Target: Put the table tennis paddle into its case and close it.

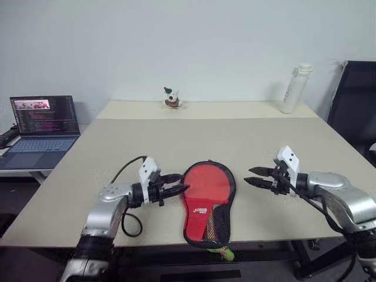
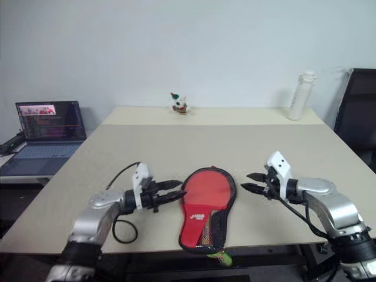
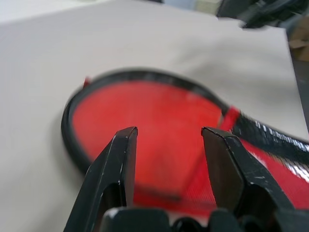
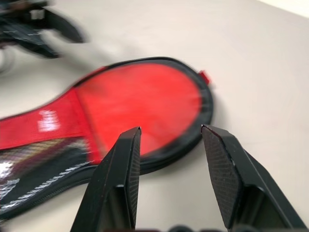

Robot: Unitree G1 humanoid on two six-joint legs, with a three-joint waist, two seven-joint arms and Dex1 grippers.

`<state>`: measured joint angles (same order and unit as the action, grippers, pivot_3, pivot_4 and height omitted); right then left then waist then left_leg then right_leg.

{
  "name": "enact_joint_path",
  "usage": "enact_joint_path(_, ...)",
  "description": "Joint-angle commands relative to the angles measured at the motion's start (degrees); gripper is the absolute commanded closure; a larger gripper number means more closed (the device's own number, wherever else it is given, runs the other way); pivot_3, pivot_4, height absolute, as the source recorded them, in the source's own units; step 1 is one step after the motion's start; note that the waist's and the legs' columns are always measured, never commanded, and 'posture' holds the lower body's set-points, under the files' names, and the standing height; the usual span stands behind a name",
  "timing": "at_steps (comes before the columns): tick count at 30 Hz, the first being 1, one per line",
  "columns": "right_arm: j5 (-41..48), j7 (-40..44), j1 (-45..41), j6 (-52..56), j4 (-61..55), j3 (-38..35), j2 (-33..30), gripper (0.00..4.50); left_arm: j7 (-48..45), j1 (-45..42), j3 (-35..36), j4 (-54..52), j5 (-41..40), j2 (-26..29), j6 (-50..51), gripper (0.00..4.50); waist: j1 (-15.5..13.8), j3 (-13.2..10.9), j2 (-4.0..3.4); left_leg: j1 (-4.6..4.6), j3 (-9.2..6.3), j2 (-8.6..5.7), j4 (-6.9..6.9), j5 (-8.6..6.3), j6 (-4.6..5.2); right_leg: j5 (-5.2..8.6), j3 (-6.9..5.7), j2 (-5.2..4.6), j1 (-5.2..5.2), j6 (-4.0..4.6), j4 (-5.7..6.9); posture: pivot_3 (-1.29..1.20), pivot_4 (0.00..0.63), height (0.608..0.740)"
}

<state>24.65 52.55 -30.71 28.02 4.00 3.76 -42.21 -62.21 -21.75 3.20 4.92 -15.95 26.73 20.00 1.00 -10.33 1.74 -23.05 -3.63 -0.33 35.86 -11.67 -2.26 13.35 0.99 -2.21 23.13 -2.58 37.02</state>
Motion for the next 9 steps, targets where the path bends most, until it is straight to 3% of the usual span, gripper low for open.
enact_joint_path(1, -3.6, 3.7, -5.3, -6.4, 9.7, -1.4, -0.9, 2.38, 2.7, 0.1, 0.0, -5.7, -1.0, 1.1, 0.8, 2.20, -0.1, 0.0, 0.02, 0.00, 0.01, -0.01, 0.03, 0.00, 0.00, 0.00, 0.00, 0.00, -0.01, 0.01, -0.01, 0.00, 0.150, 0.740)
enact_joint_path(9, -6.7, 5.8, -8.5, -7.0, 13.2, -1.6, -0.8, 2.38, 6.3, 2.9, 2.0, -5.2, -2.2, 2.4, 0.1, 2.20, 0.5, 0.0, -0.01, 0.04, 0.07, -0.02, -0.16, -0.01, 0.00, 0.05, 0.00, 0.08, 0.07, 0.15, 0.00, 0.00, 0.150, 0.740)
